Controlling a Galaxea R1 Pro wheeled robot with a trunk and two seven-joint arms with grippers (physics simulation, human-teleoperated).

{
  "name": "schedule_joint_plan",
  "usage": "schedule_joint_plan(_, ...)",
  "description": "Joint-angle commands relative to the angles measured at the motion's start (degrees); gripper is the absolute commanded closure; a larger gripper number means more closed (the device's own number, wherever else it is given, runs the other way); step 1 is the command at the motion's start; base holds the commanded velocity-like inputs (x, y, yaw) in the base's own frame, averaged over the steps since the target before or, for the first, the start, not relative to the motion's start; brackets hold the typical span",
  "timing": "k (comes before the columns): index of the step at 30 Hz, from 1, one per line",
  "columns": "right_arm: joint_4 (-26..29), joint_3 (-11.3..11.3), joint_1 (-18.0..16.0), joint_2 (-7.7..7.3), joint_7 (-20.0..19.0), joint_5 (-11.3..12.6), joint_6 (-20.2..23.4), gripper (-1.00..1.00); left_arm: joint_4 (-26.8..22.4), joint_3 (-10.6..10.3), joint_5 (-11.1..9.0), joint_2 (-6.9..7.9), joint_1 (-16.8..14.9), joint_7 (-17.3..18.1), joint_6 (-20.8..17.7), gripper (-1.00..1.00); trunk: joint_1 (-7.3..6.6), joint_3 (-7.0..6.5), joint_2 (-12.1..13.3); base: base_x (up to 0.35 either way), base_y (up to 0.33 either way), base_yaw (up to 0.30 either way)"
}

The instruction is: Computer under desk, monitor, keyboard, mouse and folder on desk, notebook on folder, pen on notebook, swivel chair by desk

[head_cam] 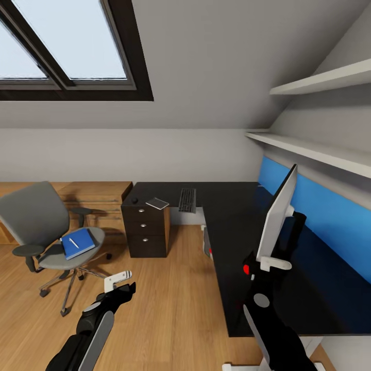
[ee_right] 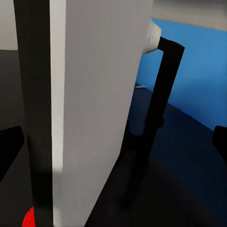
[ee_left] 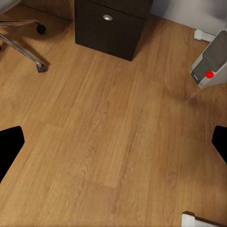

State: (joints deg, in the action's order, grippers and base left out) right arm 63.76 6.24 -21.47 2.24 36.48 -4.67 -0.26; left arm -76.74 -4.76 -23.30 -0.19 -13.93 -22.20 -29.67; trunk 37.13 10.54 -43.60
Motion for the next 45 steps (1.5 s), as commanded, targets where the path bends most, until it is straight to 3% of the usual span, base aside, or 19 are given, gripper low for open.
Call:
schedule_joint_plan(1,-0.06,0.03,-0.05,-0.01,0.27,-0.22,-0.04,-1.0,-0.08,-0.08,-0.6,0.01,-0.04,-0.55,-0.13,-1.0,0.01,0.09,-0.07,0.0,0.0,0.0)
schedule_joint_plan(36,-0.03,-0.14,-0.05,-0.04,0.3,-0.29,-0.09,-1.0,-0.08,-0.08,-0.6,0.01,-0.05,-0.5,-0.13,-1.0,0.01,0.09,-0.07,0.062,0.04,0.0)
schedule_joint_plan(45,0.02,-1.52,-0.04,-0.04,0.34,-0.33,-0.09,-1.0,-0.01,-0.08,-0.69,0.01,-0.04,-0.48,-0.13,-1.0,0.01,0.09,-0.07,0.02,0.0,0.0)
